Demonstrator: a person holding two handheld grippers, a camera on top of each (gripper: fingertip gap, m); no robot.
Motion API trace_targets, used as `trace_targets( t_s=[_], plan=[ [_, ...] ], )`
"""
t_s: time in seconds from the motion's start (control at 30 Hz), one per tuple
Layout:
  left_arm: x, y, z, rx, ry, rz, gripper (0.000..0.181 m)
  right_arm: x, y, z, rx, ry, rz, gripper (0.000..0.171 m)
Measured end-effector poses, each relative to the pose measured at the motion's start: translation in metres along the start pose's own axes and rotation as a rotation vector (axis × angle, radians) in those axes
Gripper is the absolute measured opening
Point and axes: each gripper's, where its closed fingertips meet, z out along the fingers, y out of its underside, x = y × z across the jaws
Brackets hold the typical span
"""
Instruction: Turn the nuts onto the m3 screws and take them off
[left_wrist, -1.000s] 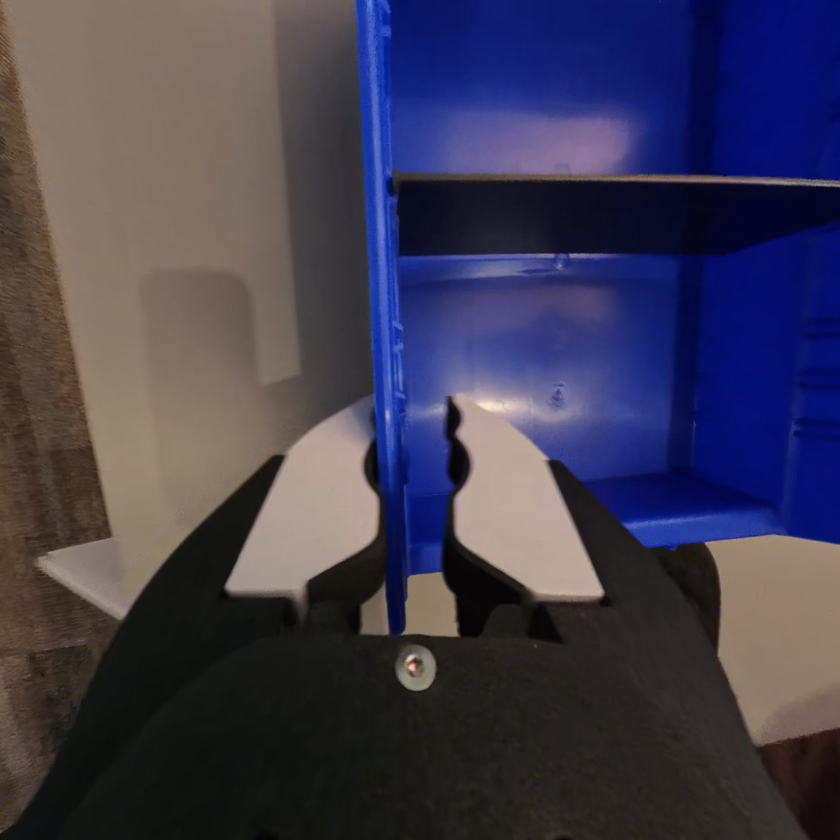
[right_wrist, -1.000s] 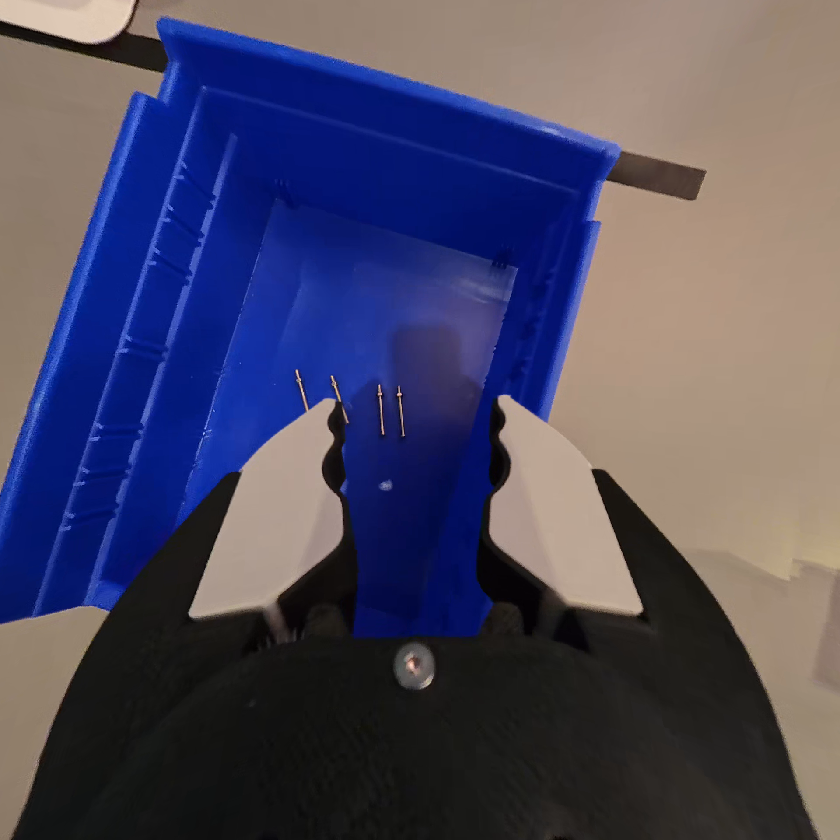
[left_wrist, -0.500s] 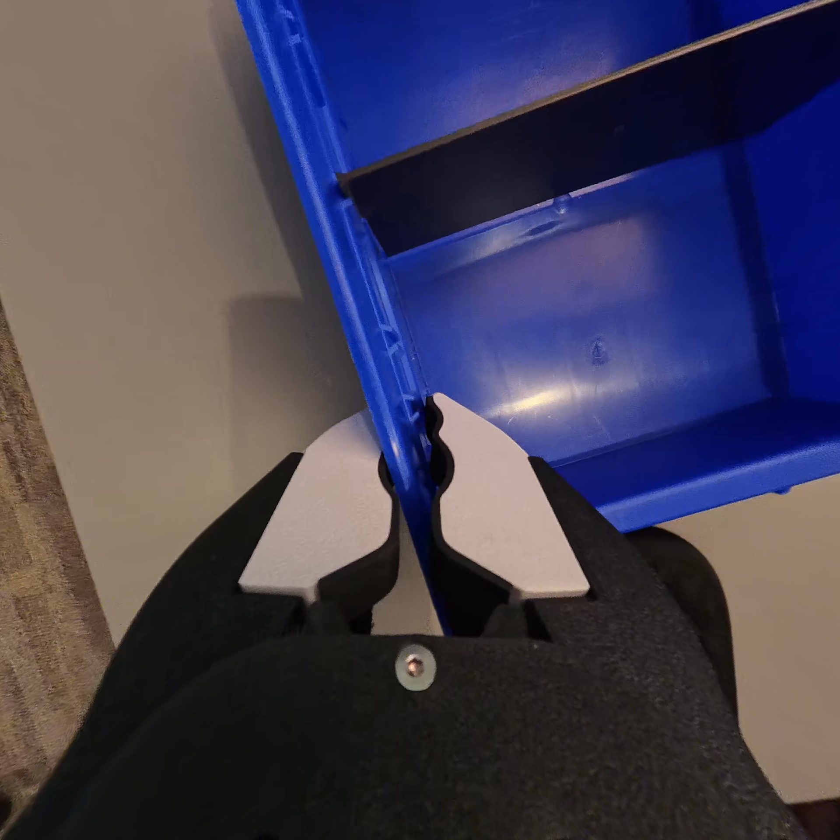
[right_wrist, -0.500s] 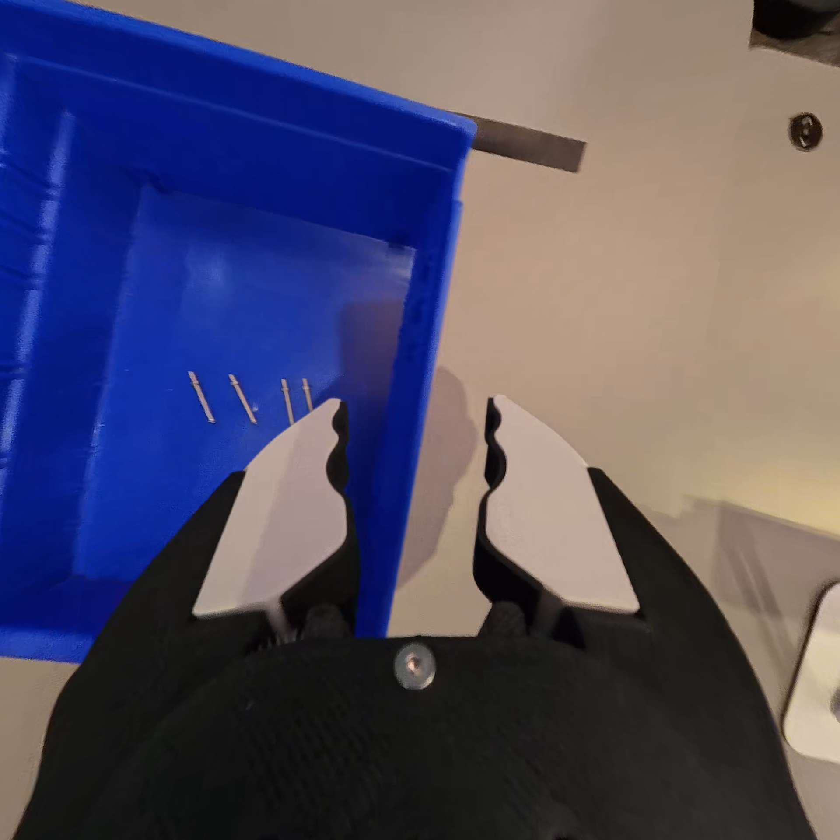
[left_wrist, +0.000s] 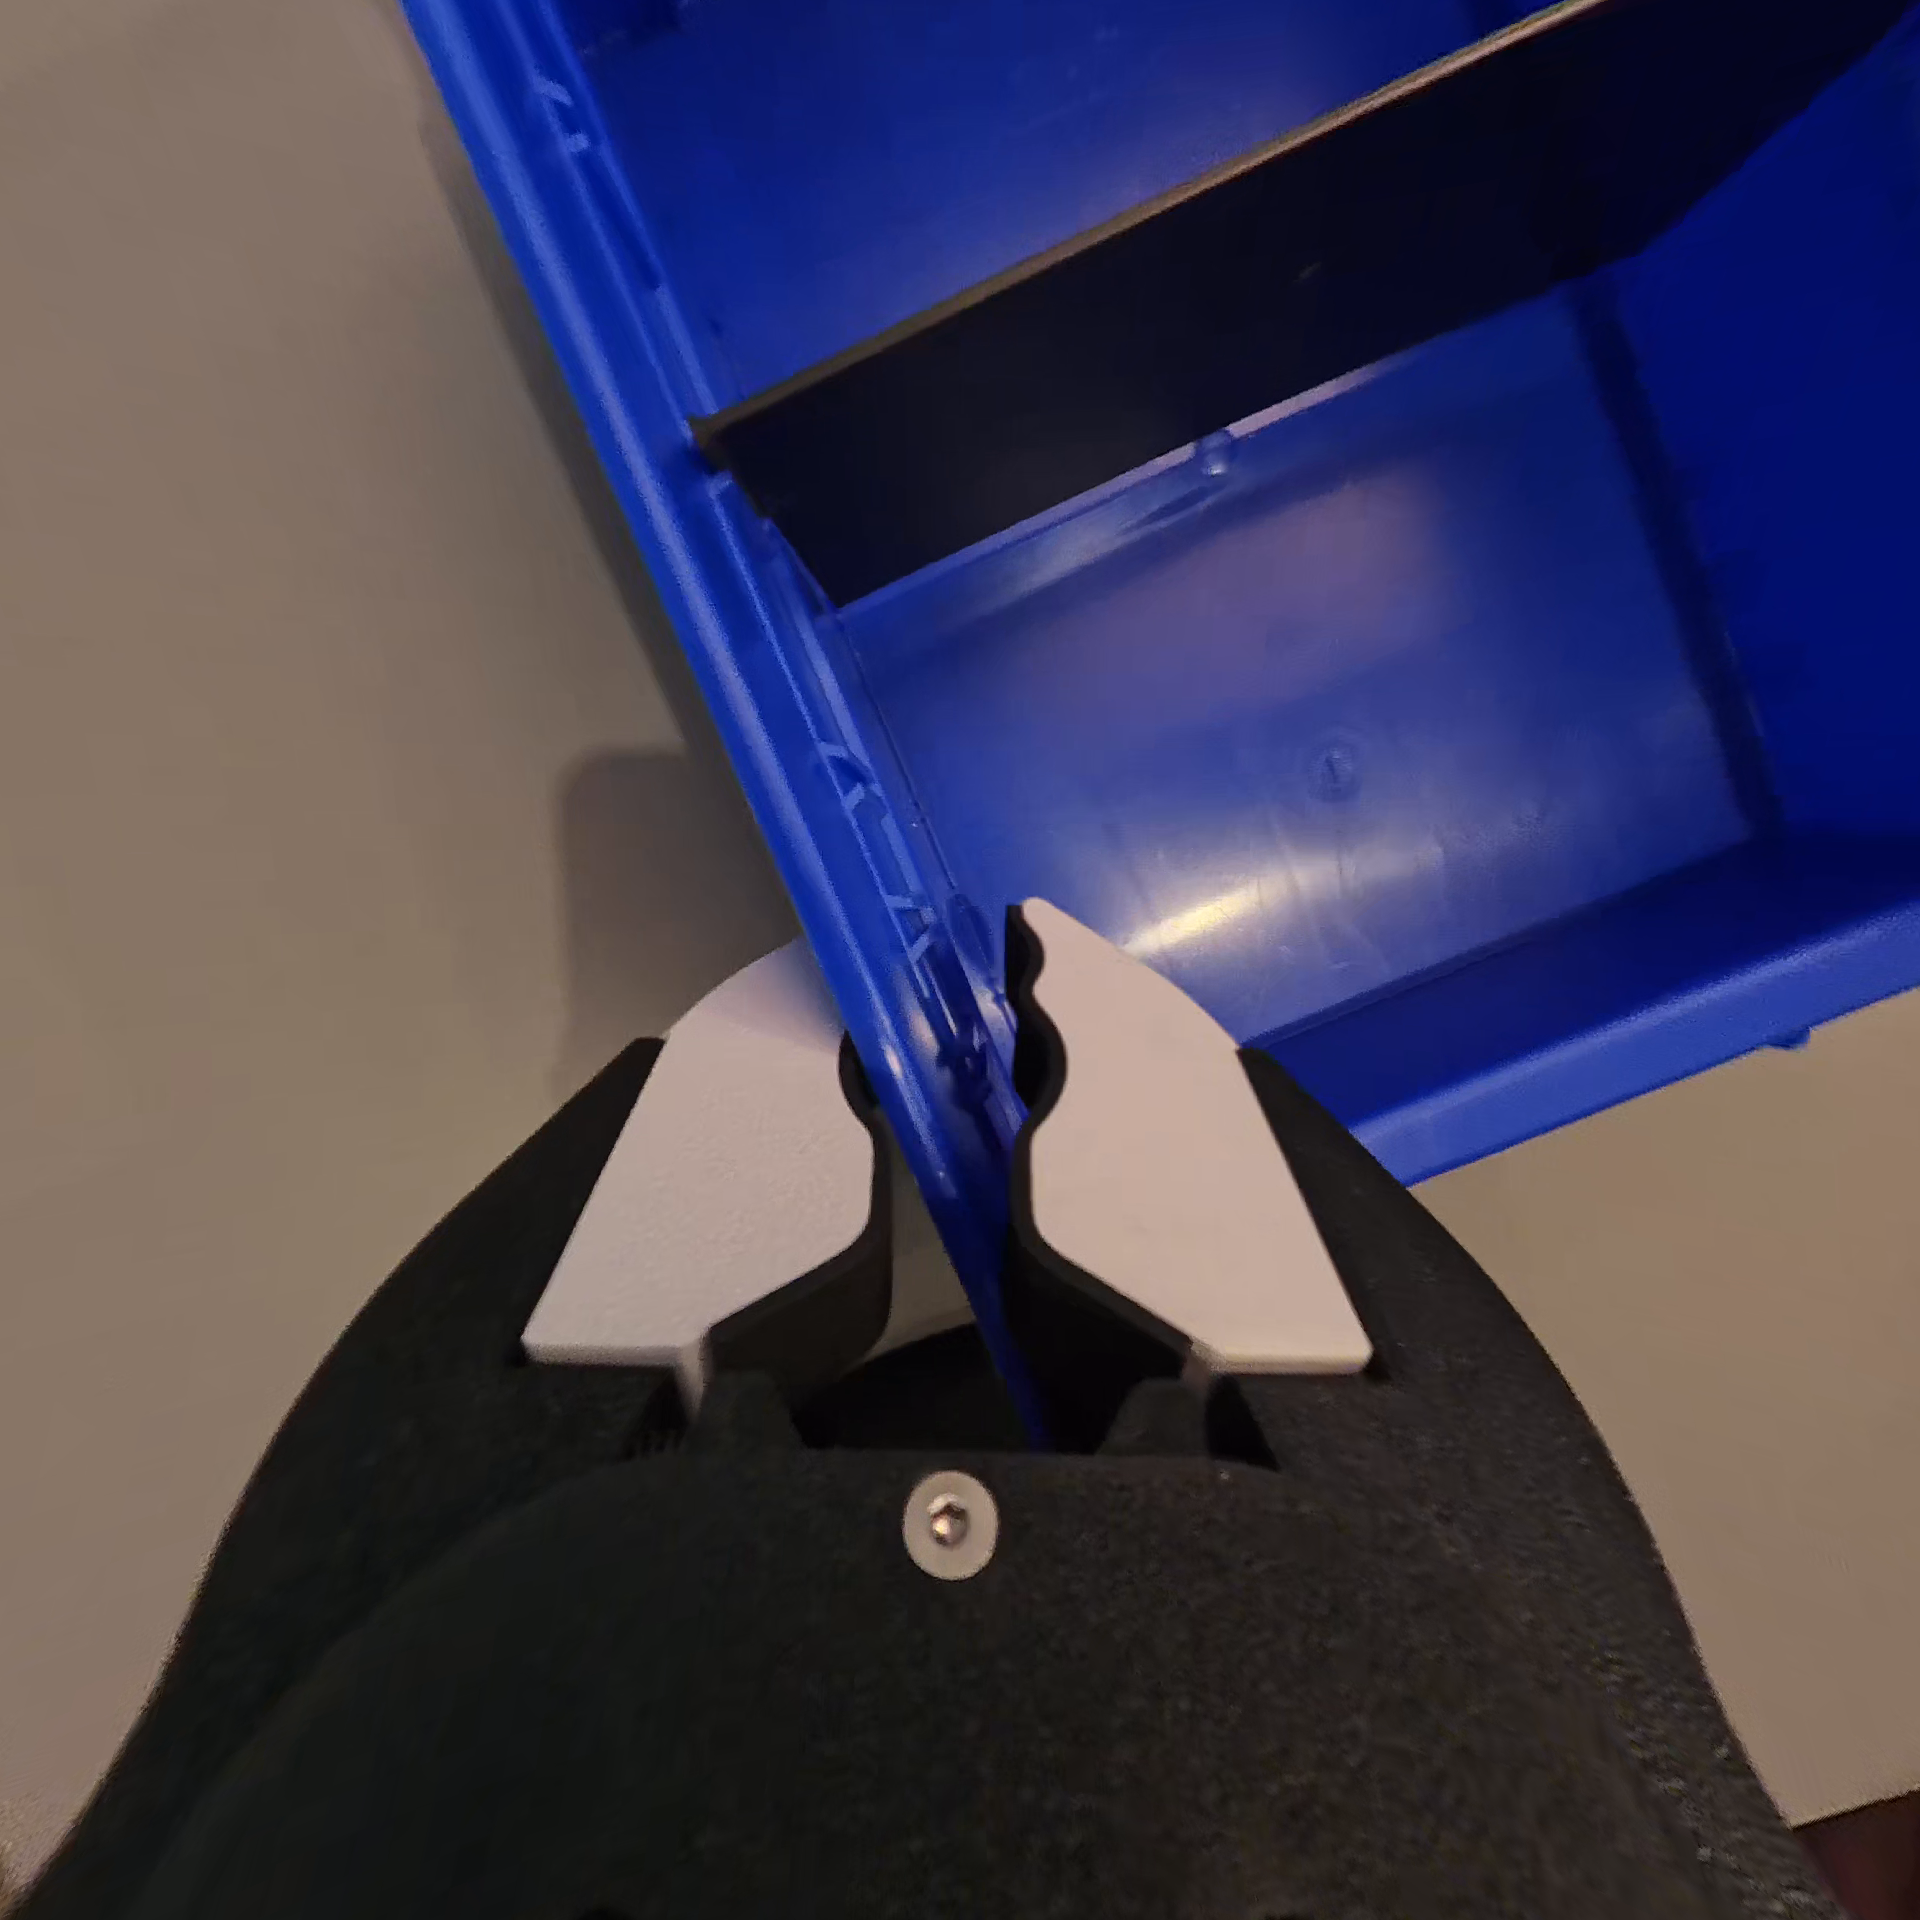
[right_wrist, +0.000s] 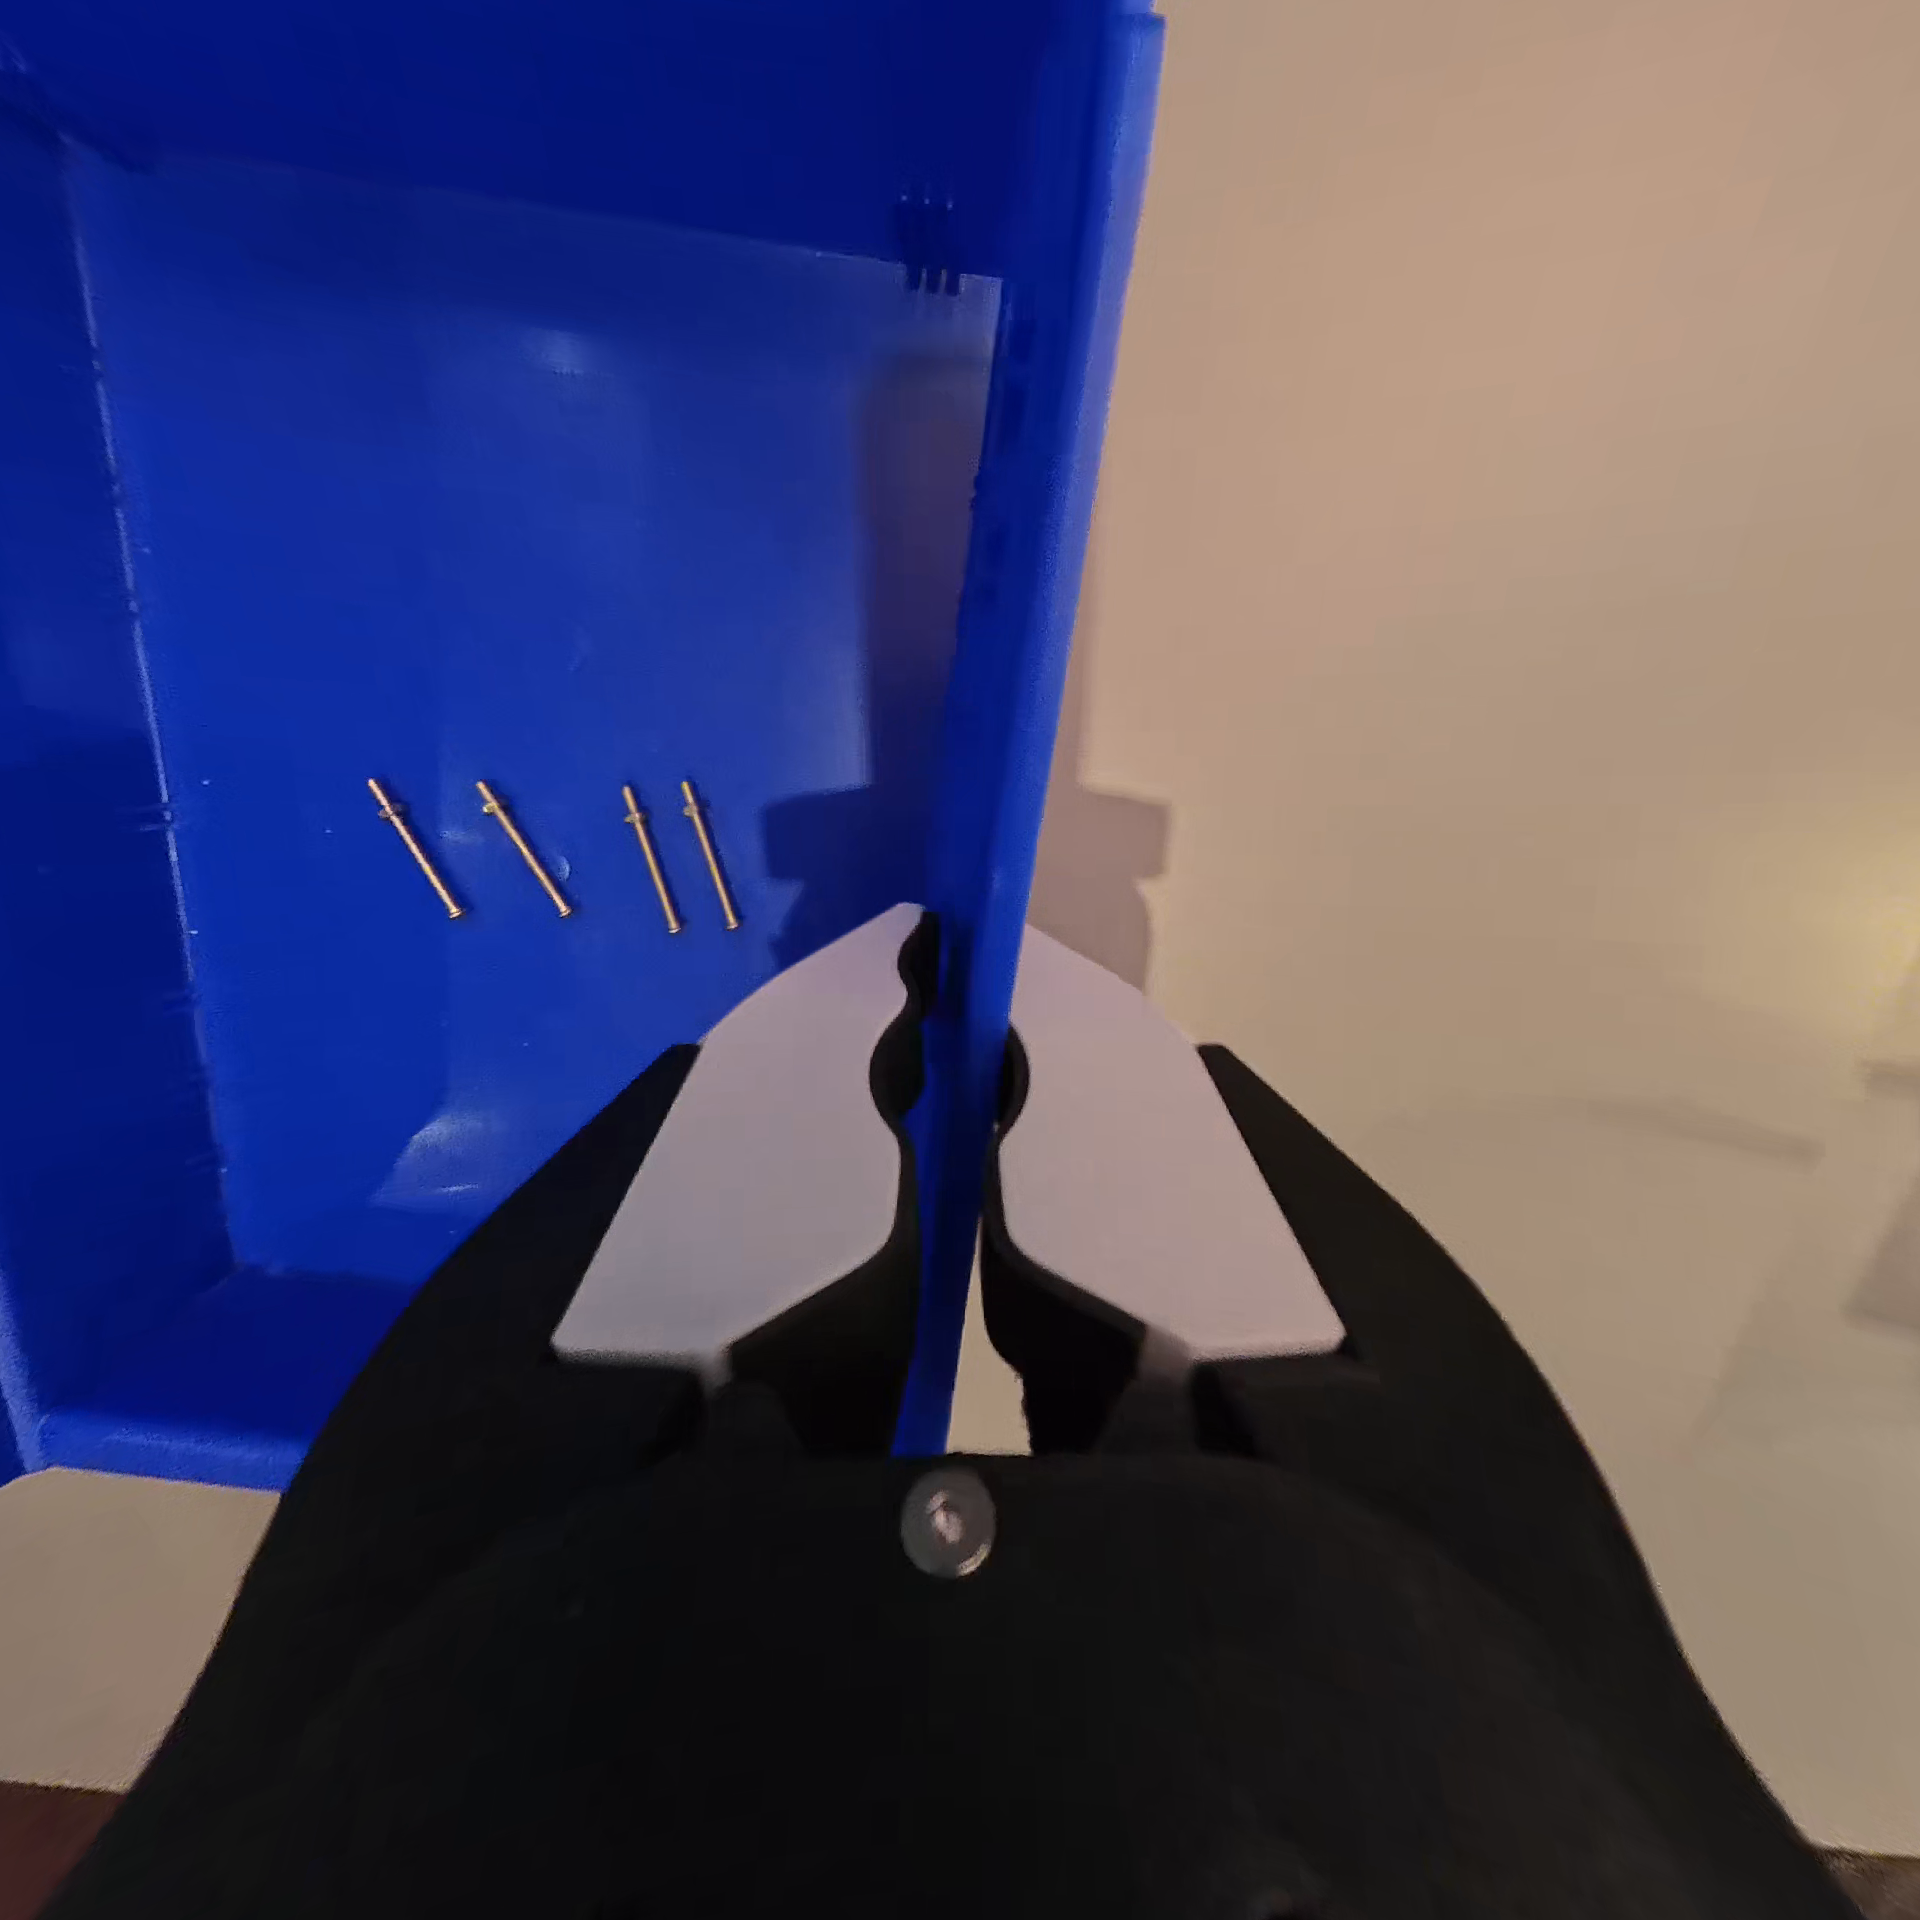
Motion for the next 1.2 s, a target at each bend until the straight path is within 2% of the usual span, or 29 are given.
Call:
trace_targets(
  t_s=[0.3,0.4,0.63,0.73,0.87,1.0,1.2],
  plan=[
    [0.046,-0.017,0.009,-0.003,0.013,0.093,0.028,-0.046,0.001,0.001,-0.011,-0.016,0.049,0.006],
    [0.063,-0.025,0.014,-0.003,0.026,0.122,0.029,-0.062,0.002,0.007,-0.053,-0.027,0.029,0.015],
    [0.098,-0.043,0.022,0.004,0.087,0.162,0.029,-0.066,0.002,0.013,-0.108,-0.037,0.071,0.008],
    [0.116,-0.05,0.022,0.026,0.176,0.147,0.036,-0.067,0.004,0.015,-0.125,-0.059,0.097,0.008],
    [0.116,-0.075,-0.004,0.175,0.261,0.072,0.043,-0.069,0.011,0.021,-0.16,-0.092,0.124,0.008],
    [0.114,-0.099,-0.045,0.274,0.337,0.085,0.054,-0.07,0.012,0.021,-0.179,-0.099,0.13,0.007],
    [0.077,-0.15,-0.116,0.472,0.207,0.177,0.063,-0.076,0.012,0.022,-0.182,-0.118,0.154,0.007]
  ],
)
